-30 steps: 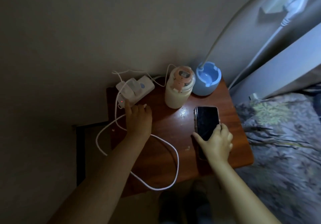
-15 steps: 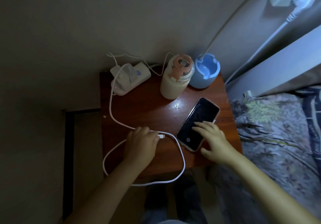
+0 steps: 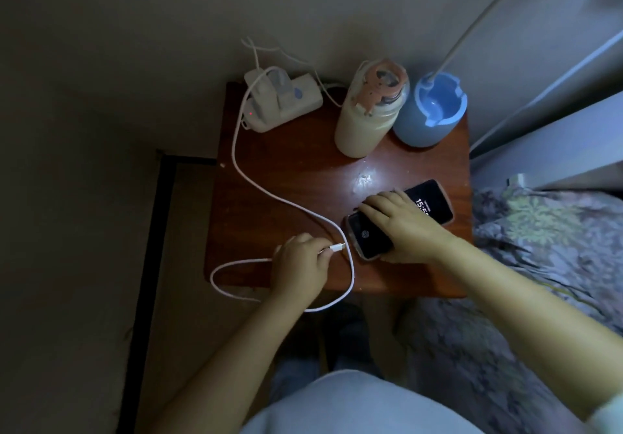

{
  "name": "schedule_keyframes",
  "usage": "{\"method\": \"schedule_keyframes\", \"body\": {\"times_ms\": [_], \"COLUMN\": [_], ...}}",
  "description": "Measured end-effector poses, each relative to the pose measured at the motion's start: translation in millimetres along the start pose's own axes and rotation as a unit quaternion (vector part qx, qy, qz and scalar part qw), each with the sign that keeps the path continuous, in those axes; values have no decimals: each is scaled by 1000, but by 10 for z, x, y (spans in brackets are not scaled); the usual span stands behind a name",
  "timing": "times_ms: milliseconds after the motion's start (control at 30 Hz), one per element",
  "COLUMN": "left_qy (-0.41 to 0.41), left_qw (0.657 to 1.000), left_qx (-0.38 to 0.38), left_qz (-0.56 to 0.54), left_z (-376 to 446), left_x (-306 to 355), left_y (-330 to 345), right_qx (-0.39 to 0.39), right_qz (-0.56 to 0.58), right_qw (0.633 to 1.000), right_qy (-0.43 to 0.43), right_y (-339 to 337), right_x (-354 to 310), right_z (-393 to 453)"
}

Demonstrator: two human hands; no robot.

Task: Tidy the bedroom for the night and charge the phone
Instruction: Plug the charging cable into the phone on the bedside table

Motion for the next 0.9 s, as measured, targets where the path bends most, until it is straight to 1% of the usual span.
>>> {"method": "schedule_keyframes", "body": {"times_ms": [100,267,400,500,600,733,900], "left_qy": [-38,-60,-82,-107,-108,-83,-73], "left_qw": [996,990,985,974,974,981,985], "left_qx": [18,30,-6,-19,-30,-39,-18], "left_qz": [-77,-125,-155,-199,-199,-168,-153], "left_z": [-43,-128,-189,-213,-218,-217,-186], "left_x": [-10,89,109,93,114,180,228], "left_y": [6,-69,-32,-18,-20,2,-17], "right_qx": [28,97,113,117,120,128,143], "right_qz": [30,105,135,147,155,162,174], "right_qw": [999,989,984,982,980,978,974], "right_qy": [15,25,16,12,8,2,-3], "right_y": [3,-223,-339,-327,-300,-302,-330], "right_x": [34,41,-15,-43,-40,-24,-11], "right_z": [-101,-337,-420,-455,-455,-478,-527]}}
Point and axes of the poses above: each hand's wrist, its own z-axis towards the middle knuckle, its own y-axis out of the palm, x = y × z, the point moved 10 cm from there along z, towards the middle knuckle, and after that the axes turned 6 degrees about x, right-handed, at the moved point
